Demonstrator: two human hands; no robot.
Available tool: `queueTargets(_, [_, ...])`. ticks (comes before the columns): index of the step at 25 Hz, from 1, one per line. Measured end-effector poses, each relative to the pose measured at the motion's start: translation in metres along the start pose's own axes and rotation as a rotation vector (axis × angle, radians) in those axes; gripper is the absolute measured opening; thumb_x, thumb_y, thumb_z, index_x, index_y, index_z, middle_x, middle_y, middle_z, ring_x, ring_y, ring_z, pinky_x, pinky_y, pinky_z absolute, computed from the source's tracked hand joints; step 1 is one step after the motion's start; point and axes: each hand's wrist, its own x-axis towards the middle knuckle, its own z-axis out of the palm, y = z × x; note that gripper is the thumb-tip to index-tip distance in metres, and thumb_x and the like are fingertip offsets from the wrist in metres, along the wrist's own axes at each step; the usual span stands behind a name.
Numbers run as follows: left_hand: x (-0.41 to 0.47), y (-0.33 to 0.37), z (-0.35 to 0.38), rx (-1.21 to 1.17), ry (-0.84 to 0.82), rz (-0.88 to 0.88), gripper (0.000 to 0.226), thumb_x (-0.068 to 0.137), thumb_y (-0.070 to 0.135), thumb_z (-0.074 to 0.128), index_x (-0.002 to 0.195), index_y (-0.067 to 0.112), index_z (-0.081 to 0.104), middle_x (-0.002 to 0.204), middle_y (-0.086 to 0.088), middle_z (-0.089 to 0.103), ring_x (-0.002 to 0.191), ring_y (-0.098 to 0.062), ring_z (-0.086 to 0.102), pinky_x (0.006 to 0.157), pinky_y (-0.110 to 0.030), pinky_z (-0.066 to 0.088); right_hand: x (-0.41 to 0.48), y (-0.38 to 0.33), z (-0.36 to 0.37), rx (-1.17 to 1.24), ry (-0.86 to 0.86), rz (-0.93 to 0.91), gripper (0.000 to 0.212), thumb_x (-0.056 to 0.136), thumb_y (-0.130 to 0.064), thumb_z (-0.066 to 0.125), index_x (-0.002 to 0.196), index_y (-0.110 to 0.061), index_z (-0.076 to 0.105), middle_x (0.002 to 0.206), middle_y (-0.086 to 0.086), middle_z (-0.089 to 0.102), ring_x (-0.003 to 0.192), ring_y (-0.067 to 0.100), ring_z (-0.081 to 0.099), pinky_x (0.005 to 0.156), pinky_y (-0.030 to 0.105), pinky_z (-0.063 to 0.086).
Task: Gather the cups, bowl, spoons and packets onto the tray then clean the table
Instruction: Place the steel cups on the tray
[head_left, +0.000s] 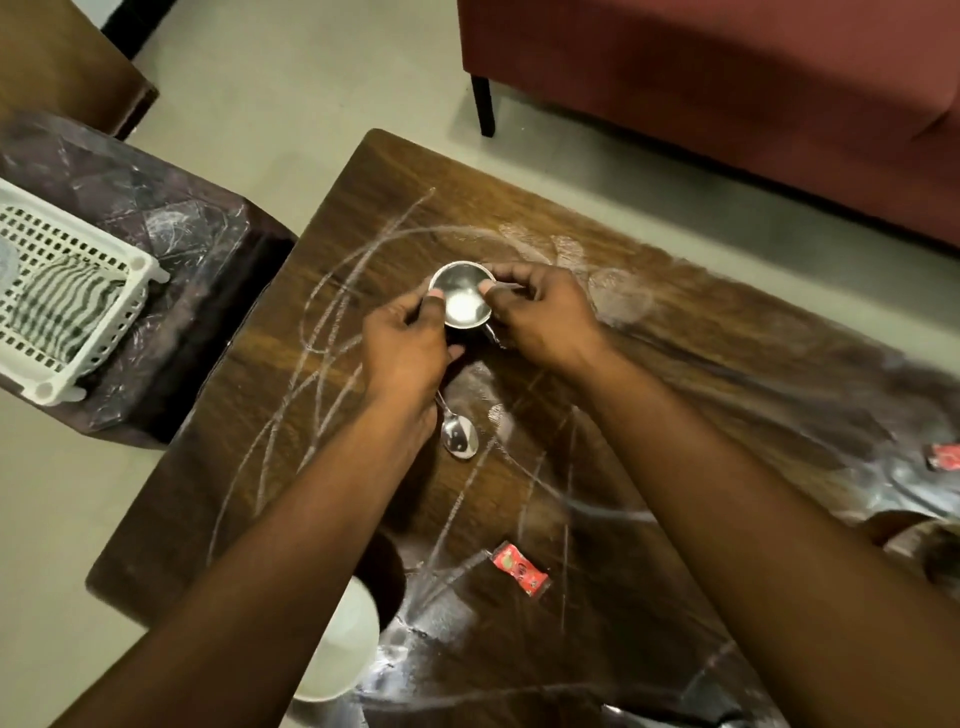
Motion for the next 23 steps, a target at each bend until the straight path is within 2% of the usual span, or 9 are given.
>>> queueTargets(3, [-0.024,0.003,0.032,0.021,-0.104,0.091,0.017,0.106,0.017,0.065,0.112,0.012,0.08,0.1,-0.006,0.084,0.091,-0.02,0.082,0.08,-0.033,0.067,-0.03,0.006,-0.041,0.231,0.1,0.056,0.025,0.105,-0.015,0.069,0.128,-0.009,0.077,0.11,0.011,0.082,0.087,0.019,0.076,0.085,0.042,0.065])
queueTargets(6, [-0.06,-0.004,0.078,0.054,-0.25,0.174,0.02,0.103,0.017,0.07,0.117,0.009,0.081,0.108,-0.01,0.084,0.103,-0.026,0.081,0.095,-0.044,0.065,-0.078,0.012,-0.096,0.376,0.249,0.021,0.016,0.105,-0.017,0.069,0.116,-0.016,0.081,0.101,0.006,0.084,0.081,0.014,0.076,0.07,0.028,0.06])
queueTargets(11, [-0.153,-0.042,0.159,0.01,-0.492,0.152,0.014,0.095,0.019,0.081,0.107,0.014,0.083,0.098,0.0,0.085,0.094,-0.013,0.081,0.082,-0.028,0.063,-0.171,0.036,-0.204,0.451,0.518,-0.014,0.017,0.106,-0.018,0.066,0.112,-0.016,0.082,0.101,0.007,0.084,0.079,0.008,0.076,0.065,0.02,0.057])
queueTargets(13, [-0.195,-0.063,0.189,-0.028,-0.539,0.115,0.021,0.091,0.017,0.084,0.11,0.01,0.082,0.102,-0.004,0.085,0.099,-0.017,0.08,0.09,-0.033,0.063,-0.207,0.051,-0.242,0.507,0.595,-0.006,0.022,0.106,-0.018,0.065,0.12,-0.01,0.08,0.107,0.01,0.083,0.085,0.01,0.077,0.066,0.018,0.057])
queueTargets(15, [-0.243,-0.089,0.218,-0.044,-0.551,0.07,0.032,0.088,0.017,0.087,0.117,0.006,0.08,0.108,-0.009,0.084,0.105,-0.022,0.08,0.097,-0.04,0.062,-0.243,0.071,-0.28,0.51,0.667,-0.004,0.024,0.106,-0.022,0.066,0.123,-0.012,0.08,0.109,0.011,0.083,0.091,0.012,0.077,0.067,0.019,0.057])
queueTargets(17, [-0.287,-0.118,0.243,-0.069,-0.569,0.014,0.034,0.086,0.017,0.089,0.118,0.007,0.08,0.108,-0.007,0.084,0.103,-0.021,0.081,0.092,-0.039,0.065,-0.276,0.095,-0.316,0.504,0.73,-0.017,0.025,0.107,-0.024,0.066,0.123,-0.012,0.08,0.106,0.009,0.084,0.09,0.012,0.077,0.069,0.02,0.058])
queueTargets(19, [-0.323,-0.145,0.262,-0.065,-0.609,-0.022,0.028,0.088,0.015,0.087,0.115,0.012,0.081,0.105,-0.005,0.085,0.096,-0.018,0.081,0.081,-0.034,0.067,-0.304,0.12,-0.345,0.474,0.786,-0.02,0.024,0.106,-0.025,0.066,0.121,-0.013,0.081,0.098,0.004,0.084,0.083,0.009,0.075,0.069,0.021,0.058])
queueTargets(21, [-0.353,-0.173,0.276,-0.064,-0.621,-0.064,0.03,0.089,0.011,0.085,0.118,0.012,0.08,0.105,-0.002,0.085,0.096,-0.014,0.081,0.081,-0.03,0.065,-0.324,0.146,-0.367,0.442,0.841,0.015,0.023,0.106,-0.026,0.067,0.117,-0.014,0.083,0.089,0.002,0.082,0.076,0.012,0.071,0.069,0.027,0.057])
queueTargets(23, [-0.381,-0.2,0.287,-0.081,-0.624,-0.123,0.028,0.091,0.007,0.082,0.118,0.011,0.079,0.095,0.006,0.086,0.087,-0.003,0.079,0.074,-0.018,0.062,-0.338,0.171,-0.383,0.438,0.872,0.063,0.022,0.105,-0.027,0.067,0.114,-0.015,0.084,0.095,0.007,0.083,0.081,0.021,0.071,0.073,0.038,0.058])
